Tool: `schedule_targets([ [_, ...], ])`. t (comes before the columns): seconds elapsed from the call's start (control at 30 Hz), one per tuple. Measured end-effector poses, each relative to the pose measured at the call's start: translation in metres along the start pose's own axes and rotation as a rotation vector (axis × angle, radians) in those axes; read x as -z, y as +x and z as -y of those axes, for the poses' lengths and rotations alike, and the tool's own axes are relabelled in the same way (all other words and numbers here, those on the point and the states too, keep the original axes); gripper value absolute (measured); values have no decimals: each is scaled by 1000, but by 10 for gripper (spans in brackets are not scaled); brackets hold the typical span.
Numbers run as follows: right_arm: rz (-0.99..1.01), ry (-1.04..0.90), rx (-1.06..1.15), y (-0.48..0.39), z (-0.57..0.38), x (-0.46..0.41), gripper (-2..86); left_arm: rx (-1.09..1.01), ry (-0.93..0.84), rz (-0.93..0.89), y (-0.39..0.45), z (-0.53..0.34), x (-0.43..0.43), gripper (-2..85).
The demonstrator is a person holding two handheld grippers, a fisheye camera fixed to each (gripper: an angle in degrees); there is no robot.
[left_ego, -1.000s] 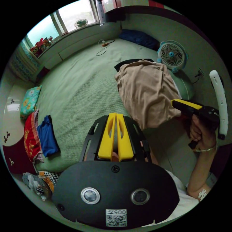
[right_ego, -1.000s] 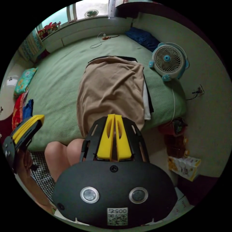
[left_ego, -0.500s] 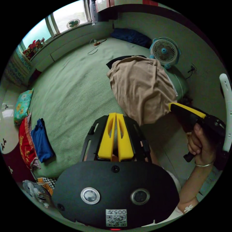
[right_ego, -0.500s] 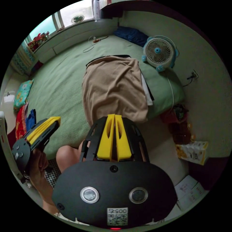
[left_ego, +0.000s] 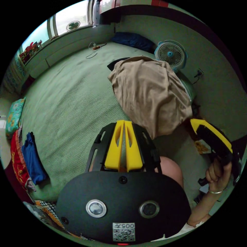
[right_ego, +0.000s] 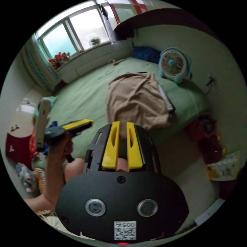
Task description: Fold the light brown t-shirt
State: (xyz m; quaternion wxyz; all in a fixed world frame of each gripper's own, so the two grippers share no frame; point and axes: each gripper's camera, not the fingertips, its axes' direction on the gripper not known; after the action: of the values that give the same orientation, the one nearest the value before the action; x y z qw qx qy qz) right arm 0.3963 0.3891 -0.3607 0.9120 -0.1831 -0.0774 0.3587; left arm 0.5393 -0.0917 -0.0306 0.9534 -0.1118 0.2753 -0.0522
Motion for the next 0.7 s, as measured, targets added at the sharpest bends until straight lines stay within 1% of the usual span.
schedule_targets([
  [0.03, -40, -6, 10, -1, 2, -5, 59, 3, 12, -1, -4, 4, -1, -1],
  [0.1, -60, 1, 36, -4, 6, -11, 70, 18, 49, -19, -19, 18, -7, -1],
  [0.17, -64, 29, 66, -8, 8, -20, 74, 37, 50, -19, -31, 23, -18, -1],
  [0.27, -14, -20, 124, -23, 9, -47, 83, 64, -7, -33, -53, 20, -35, 0],
  [0.33, 32, -21, 195, -45, 6, -64, 97, 82, 24, -22, -68, 21, -32, 0],
  [0.4, 25, -9, 248, -65, 5, -75, 102, 104, 47, 24, -89, 25, -28, -1],
  [0.47, -24, -15, 261, -84, 8, -86, 106, 131, 39, -8, -108, 30, -31, -3],
  [0.6, -207, -59, 291, -119, 13, -117, 93, 162, -5, -148, -146, 43, -37, -5],
  [0.63, -265, -64, 276, -124, 14, -125, 73, 157, -4, -152, -150, 44, -36, -5],
  [0.7, -317, -55, 255, -129, 15, -132, 43, 148, 18, -123, -165, 48, -30, -5],
])
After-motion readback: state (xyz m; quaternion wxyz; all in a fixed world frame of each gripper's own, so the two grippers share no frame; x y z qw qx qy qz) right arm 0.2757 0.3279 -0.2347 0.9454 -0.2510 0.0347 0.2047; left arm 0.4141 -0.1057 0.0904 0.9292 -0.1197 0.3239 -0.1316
